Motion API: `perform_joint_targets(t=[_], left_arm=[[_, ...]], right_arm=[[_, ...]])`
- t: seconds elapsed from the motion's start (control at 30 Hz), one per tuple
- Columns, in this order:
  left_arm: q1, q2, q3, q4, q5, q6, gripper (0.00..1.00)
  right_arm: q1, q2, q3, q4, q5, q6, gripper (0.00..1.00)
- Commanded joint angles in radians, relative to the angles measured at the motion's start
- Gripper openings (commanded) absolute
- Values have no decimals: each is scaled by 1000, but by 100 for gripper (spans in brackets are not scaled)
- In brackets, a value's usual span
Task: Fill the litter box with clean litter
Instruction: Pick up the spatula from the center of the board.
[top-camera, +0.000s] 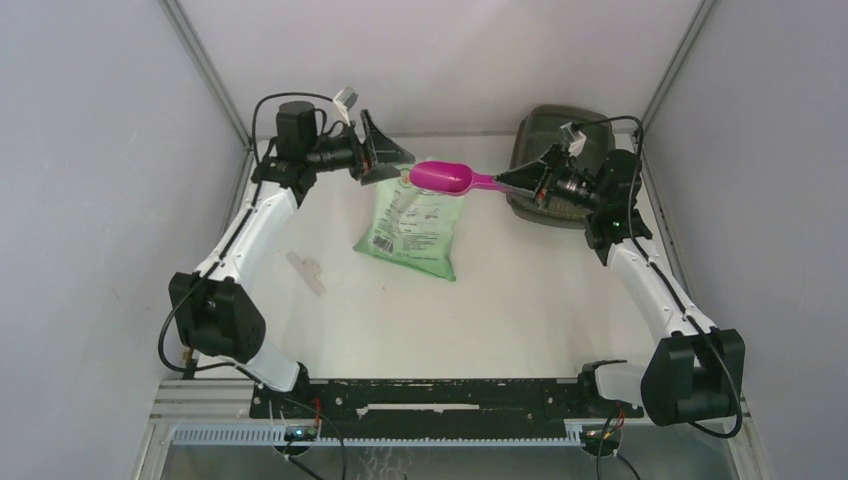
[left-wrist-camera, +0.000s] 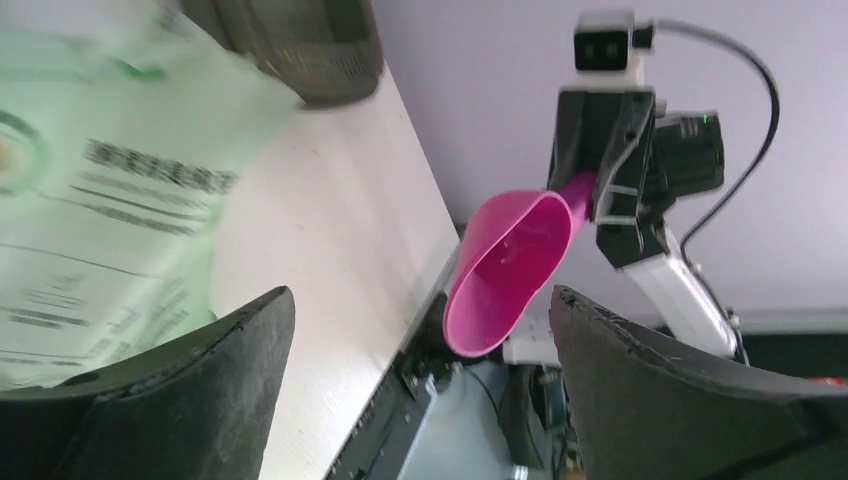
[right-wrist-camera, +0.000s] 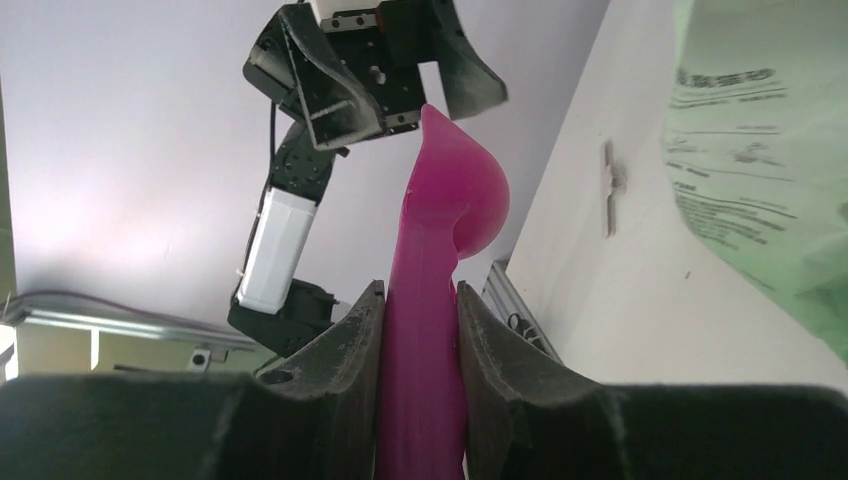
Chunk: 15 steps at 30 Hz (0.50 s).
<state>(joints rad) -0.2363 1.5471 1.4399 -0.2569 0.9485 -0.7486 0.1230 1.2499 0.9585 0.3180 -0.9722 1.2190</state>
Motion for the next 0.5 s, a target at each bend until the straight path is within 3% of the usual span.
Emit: perform_joint_targets(t=[0.0,0.23,0.37,0.47], left_arm=[[90,59,147,-69,-60,21,100],[215,253,273,-166,-112,-72,100],[224,302,380,-279,-229,118,100],[223,262,316,-219,-269,233,100]], right_arm=[[-59,-55,31,-50,-16,-62,0],[-115,-93,34,-118,-49,-111,0],[-163,-100,36,-148,-71,-142,0],[-175,-97,36,-163,-88,-156,0]])
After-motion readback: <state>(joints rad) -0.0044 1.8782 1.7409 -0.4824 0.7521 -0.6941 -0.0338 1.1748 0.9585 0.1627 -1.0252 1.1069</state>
